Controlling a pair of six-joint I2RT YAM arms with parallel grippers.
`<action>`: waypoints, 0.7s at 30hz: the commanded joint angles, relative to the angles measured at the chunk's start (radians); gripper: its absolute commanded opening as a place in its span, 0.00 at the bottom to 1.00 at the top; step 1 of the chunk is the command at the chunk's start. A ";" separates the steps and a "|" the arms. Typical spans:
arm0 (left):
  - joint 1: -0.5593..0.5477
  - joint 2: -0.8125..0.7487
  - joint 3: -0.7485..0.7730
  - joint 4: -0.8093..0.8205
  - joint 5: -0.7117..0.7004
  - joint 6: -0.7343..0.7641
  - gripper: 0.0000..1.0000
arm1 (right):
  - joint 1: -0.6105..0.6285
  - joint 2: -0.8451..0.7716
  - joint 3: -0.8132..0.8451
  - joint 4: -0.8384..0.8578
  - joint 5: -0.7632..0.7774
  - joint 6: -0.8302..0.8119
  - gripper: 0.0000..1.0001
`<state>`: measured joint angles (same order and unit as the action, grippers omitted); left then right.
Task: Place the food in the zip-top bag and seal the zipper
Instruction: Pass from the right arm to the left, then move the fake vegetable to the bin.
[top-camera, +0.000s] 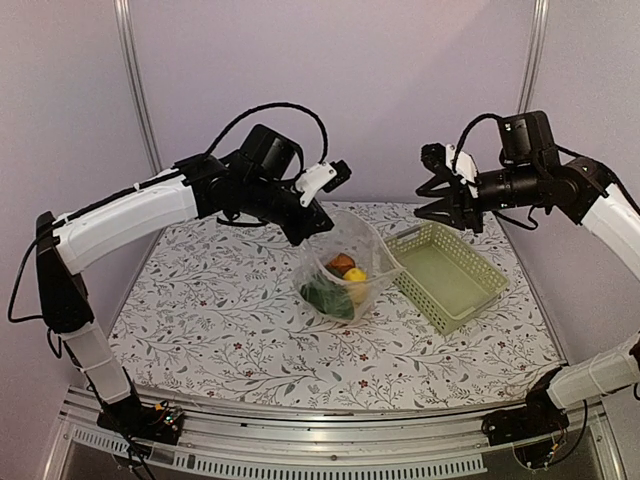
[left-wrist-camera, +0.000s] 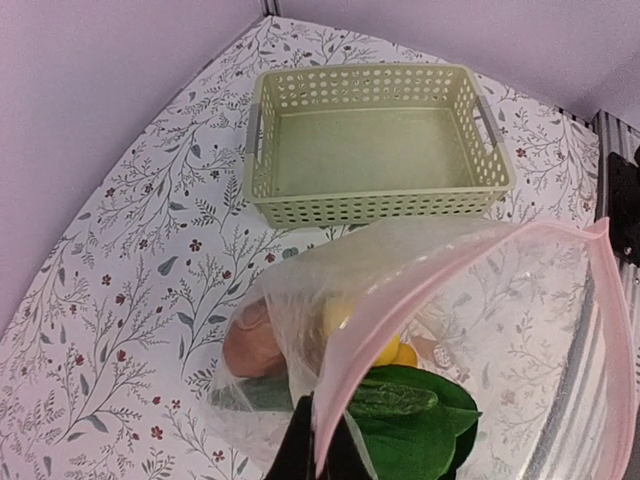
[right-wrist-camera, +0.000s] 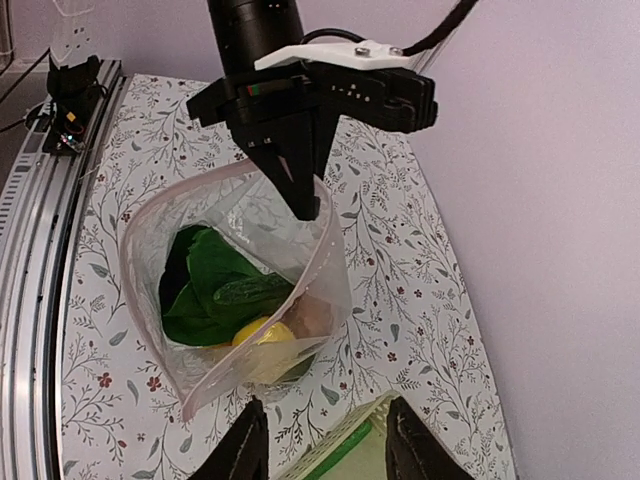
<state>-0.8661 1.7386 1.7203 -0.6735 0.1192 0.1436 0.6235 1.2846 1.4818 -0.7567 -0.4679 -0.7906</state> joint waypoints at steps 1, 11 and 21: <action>-0.007 -0.026 -0.051 0.055 0.005 -0.013 0.00 | -0.103 -0.019 -0.088 0.079 -0.106 0.160 0.38; -0.022 -0.155 -0.235 0.187 0.014 -0.053 0.00 | -0.295 0.304 -0.084 0.147 -0.015 0.470 0.32; -0.030 -0.163 -0.304 0.256 -0.058 -0.100 0.00 | -0.320 0.637 0.058 0.158 0.078 0.563 0.32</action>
<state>-0.8845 1.5623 1.4277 -0.4564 0.0898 0.0738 0.3134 1.8271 1.4528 -0.6094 -0.4458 -0.2871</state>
